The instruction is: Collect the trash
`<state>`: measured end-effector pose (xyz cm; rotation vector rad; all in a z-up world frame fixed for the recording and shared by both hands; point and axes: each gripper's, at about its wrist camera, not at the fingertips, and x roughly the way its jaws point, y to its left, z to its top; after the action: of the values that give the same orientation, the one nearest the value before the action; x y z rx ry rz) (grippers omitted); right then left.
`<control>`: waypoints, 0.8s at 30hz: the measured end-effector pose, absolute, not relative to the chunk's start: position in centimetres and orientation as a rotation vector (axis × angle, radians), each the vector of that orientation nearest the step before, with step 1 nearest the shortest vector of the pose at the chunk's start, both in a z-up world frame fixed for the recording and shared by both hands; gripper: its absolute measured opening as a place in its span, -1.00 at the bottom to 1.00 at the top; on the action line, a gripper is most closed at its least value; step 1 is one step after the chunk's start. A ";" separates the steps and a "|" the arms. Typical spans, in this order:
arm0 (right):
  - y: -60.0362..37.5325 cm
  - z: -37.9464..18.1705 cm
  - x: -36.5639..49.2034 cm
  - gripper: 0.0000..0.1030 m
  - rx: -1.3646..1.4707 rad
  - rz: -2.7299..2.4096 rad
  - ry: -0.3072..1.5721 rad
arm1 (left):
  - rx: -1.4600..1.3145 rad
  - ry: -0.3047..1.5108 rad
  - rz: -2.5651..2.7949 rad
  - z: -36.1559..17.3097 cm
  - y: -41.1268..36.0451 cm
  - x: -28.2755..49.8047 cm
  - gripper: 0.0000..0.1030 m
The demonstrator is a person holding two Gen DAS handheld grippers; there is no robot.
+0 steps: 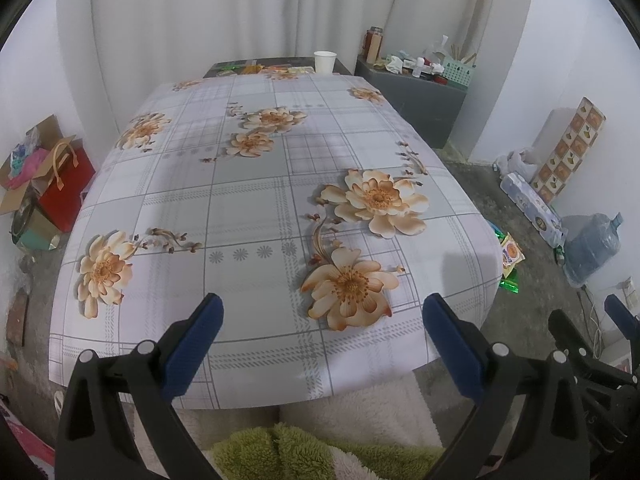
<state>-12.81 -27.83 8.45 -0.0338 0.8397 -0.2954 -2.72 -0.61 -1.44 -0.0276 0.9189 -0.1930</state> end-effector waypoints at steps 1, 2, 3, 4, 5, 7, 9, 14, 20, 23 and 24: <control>-27.8 8.5 -12.8 0.85 -0.033 -0.296 0.840 | -0.028 0.918 -0.194 -1.4 -0.6 -2.7 0.90; -27.8 8.5 -12.8 0.85 -0.031 -0.294 0.839 | -0.027 0.918 -0.194 -1.4 -0.6 -2.7 0.90; -27.9 8.5 -12.8 0.85 -0.034 -0.292 0.838 | -0.026 0.918 -0.194 -1.4 -0.6 -2.7 0.90; -27.9 8.4 -12.8 0.85 -0.036 -0.293 0.838 | -0.027 0.918 -0.194 -1.4 -0.6 -2.7 0.90; -27.9 8.5 -12.8 0.85 -0.039 -0.294 0.839 | -0.026 0.918 -0.194 -1.4 -0.6 -2.7 0.90; -28.0 8.5 -12.8 0.85 -0.039 -0.296 0.837 | -0.023 0.916 -0.192 -1.4 -0.7 -2.7 0.90; -28.3 8.6 -12.9 0.85 -0.043 -0.303 0.832 | -0.020 0.913 -0.188 -1.4 -0.6 -2.7 0.90; -29.7 9.3 -13.0 0.85 -0.056 -0.324 0.811 | -0.019 0.919 -0.186 -1.5 -0.2 -2.5 0.90; -30.8 9.7 -12.9 0.85 -0.059 -0.343 0.799 | -0.011 0.917 -0.184 -1.4 -0.3 -2.6 0.90; -31.1 9.7 -12.9 0.85 -0.059 -0.344 0.798 | -0.002 0.914 -0.182 -1.4 -0.2 -2.5 0.90; -31.1 9.7 -12.9 0.85 -0.061 -0.342 0.798 | 0.001 0.913 -0.182 -1.4 -0.1 -2.5 0.90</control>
<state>-12.87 -31.06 9.72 -0.0609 0.7983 -0.3419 -2.48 -0.08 -1.38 0.0012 0.9133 -0.1817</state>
